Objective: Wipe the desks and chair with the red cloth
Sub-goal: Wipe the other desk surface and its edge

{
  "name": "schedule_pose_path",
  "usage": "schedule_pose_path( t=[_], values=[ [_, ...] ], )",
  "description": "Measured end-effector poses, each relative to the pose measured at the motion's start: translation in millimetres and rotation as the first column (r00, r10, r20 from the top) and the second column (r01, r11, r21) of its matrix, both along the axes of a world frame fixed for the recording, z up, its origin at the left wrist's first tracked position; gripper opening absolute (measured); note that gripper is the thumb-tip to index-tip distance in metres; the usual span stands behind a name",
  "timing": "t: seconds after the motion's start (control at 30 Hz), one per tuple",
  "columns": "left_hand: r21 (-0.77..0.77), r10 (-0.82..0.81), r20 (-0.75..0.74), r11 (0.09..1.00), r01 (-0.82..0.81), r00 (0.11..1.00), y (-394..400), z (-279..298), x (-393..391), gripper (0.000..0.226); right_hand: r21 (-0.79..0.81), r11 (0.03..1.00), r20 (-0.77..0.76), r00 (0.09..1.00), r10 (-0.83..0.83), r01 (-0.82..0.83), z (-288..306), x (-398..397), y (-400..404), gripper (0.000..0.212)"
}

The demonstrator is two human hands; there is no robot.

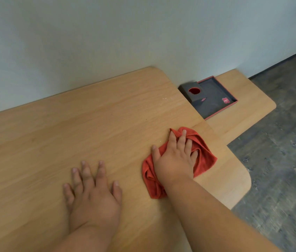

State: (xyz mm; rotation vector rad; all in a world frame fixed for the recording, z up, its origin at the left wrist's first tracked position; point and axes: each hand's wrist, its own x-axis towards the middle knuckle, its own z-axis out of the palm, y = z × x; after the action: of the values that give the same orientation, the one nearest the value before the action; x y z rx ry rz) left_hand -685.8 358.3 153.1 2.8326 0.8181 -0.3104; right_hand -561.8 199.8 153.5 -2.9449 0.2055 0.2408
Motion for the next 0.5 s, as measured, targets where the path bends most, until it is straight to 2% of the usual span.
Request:
schedule_pose_path(
  t=[0.27,0.5],
  values=[
    [-0.017,-0.021,0.037,1.0,0.022,0.999,1.3,-2.3,-2.7,0.072,0.046,0.996,0.036,0.997,-0.073,0.071,-3.3,41.7,32.5,0.082],
    [-0.038,-0.021,0.061,0.999,0.024,0.998,2.2,-3.9,-4.3,0.072,0.07,0.994,0.038,0.996,-0.083,0.08,-2.8,39.9,31.2,0.07]
  ],
)
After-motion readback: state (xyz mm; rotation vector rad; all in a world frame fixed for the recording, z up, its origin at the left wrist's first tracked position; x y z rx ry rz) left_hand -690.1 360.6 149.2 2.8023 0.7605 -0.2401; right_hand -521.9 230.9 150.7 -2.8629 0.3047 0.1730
